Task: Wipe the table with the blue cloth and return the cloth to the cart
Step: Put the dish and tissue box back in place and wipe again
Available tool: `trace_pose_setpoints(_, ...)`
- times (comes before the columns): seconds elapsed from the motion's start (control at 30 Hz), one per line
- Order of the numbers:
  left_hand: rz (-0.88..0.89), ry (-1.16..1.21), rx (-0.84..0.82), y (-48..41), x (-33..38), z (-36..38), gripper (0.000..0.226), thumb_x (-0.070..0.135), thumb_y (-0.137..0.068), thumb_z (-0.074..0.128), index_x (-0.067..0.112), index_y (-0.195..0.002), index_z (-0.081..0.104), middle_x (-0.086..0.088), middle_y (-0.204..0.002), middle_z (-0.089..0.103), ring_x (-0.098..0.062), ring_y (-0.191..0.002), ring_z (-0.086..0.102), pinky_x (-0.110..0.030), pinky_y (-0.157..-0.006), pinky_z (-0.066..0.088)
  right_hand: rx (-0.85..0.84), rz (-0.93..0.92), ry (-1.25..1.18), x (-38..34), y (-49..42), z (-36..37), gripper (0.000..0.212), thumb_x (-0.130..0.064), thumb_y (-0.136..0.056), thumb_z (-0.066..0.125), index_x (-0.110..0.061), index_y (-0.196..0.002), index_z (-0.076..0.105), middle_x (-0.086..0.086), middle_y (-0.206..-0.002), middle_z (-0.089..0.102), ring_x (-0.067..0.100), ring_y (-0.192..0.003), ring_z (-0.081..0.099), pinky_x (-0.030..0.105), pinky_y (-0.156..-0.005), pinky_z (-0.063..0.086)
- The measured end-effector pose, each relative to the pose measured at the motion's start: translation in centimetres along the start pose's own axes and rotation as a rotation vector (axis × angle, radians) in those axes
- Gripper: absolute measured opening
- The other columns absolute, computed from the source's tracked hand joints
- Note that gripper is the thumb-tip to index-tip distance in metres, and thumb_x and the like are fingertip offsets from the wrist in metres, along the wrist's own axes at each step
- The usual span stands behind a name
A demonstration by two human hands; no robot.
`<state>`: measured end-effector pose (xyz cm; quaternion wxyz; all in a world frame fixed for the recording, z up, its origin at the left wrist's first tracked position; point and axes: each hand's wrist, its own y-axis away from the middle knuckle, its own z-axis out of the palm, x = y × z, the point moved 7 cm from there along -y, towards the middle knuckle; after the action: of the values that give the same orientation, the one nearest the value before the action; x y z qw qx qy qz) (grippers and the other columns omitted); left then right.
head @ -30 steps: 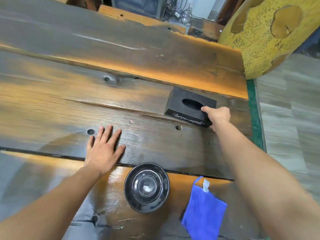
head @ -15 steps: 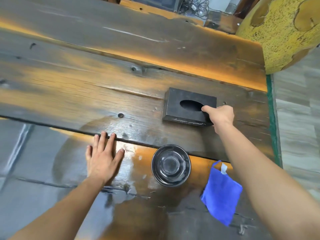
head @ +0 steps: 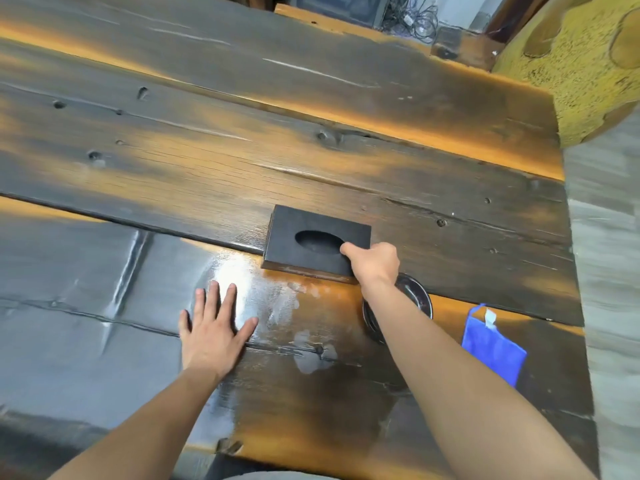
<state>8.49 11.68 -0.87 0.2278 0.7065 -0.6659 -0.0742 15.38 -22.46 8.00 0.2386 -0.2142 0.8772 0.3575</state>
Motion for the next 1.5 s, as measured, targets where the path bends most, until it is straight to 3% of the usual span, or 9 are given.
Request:
trace_pose_setpoints(0.17,0.003,0.016,-0.019,-0.2,0.0,0.0,0.084,0.081,-0.094,0.018,0.041,-0.164,-0.002,0.005,-0.175,-0.012,-0.021,-0.16,-0.018,-0.056,-0.126,-0.003,0.015,0.026,0.068,0.6,1.0,1.8,0.046,-0.052,-0.064,0.08,-0.012,-0.083,0.07,0.008,-0.091,0.074,0.032,-0.085,0.069,0.042,-0.079,0.061)
trace_pose_setpoints(0.37,0.015,0.037,-0.04,0.1,0.1,-0.4,0.084,0.079,-0.096,0.02,0.039,-0.165,-0.005,0.004,-0.174,-0.016,-0.022,-0.159,-0.021,-0.056,-0.126,-0.006,0.042,0.056,0.102,1.6,2.4,2.8,0.044,-0.051,-0.063,0.078,-0.011,-0.078,0.068,0.008,-0.085,0.073,0.032,-0.08,0.069,0.036,-0.066,0.055)
trace_pose_setpoints(0.67,0.019,0.062,-0.038,0.0,0.1,-0.5,0.085,0.078,-0.095,0.022,0.038,-0.165,-0.004,0.003,-0.174,-0.016,-0.022,-0.159,-0.022,-0.057,-0.126,-0.005,0.047,0.046,0.102,2.4,2.0,3.5,0.041,-0.051,-0.069,0.081,-0.017,-0.075,0.059,0.009,-0.092,0.073,0.032,-0.085,0.069,0.047,-0.079,0.063)
trace_pose_setpoints(0.87,0.015,0.069,-0.016,-0.1,0.3,-0.6,0.084,0.074,-0.097,0.032,0.035,-0.166,0.003,0.001,-0.176,-0.007,-0.024,-0.16,-0.016,-0.059,-0.125,0.0,0.013,-0.03,0.105,2.4,2.3,3.1,0.062,-0.061,-0.077,0.077,-0.009,-0.109,0.069,0.011,-0.108,0.073,0.034,-0.102,0.069,0.046,-0.088,0.06)
trace_pose_setpoints(1.0,0.015,0.14,0.053,0.5,1.5,-1.2,0.076,0.057,-0.098,0.052,0.023,-0.161,0.028,-0.007,-0.173,0.013,-0.027,-0.161,0.002,-0.056,-0.126,0.008,0.059,-0.109,0.046,3.2,4.1,1.0,0.072,-0.053,-0.087,0.07,-0.012,-0.143,0.053,0.006,-0.138,0.064,0.027,-0.126,0.061,0.039,-0.099,0.049)
trace_pose_setpoints(1.1,0.121,0.193,0.114,2.5,3.8,-1.2,0.066,0.048,-0.097,0.058,0.014,-0.151,0.043,-0.012,-0.164,0.032,-0.03,-0.155,0.027,-0.056,-0.124,0.017,0.101,-0.235,-0.01,5.4,5.8,-1.7,0.051,-0.042,-0.094,0.067,-0.014,-0.136,0.06,0.0,-0.121,0.069,0.016,-0.113,0.063,0.034,-0.098,0.051)
trace_pose_setpoints(1.2,0.305,0.17,0.096,5.4,7.2,0.3,0.062,0.053,-0.096,0.049,0.015,-0.145,0.049,-0.006,-0.152,0.044,-0.027,-0.144,0.041,-0.053,-0.118,0.029,0.155,-0.305,0.023,9.6,6.8,-5.1,0.04,-0.036,-0.097,0.064,-0.014,-0.13,0.065,-0.001,-0.121,0.071,0.011,-0.106,0.061,0.032,-0.096,0.051)
trace_pose_setpoints(1.4,0.697,0.053,-0.064,11.1,16.3,5.4,0.058,0.055,-0.097,0.05,0.021,-0.144,0.053,-0.001,-0.148,0.05,-0.027,-0.14,0.049,-0.049,-0.111,0.043,0.249,-0.274,0.222,20.7,5.3,-12.9,0.037,-0.03,-0.098,0.064,-0.013,-0.131,0.065,0.005,-0.133,0.068,0.028,-0.126,0.058,0.044,-0.106,0.047)
trace_pose_setpoints(1.5,0.791,-0.003,-0.122,13.2,21.6,8.2,0.063,0.058,-0.098,0.045,0.023,-0.15,0.05,-0.003,-0.158,0.047,-0.027,-0.151,0.039,-0.047,-0.119,0.034,0.235,-0.218,0.372,24.8,3.0,-16.3,0.048,-0.038,-0.098,0.062,-0.019,-0.142,0.057,0.006,-0.152,0.054,0.03,-0.141,0.046,0.05,-0.111,0.042)
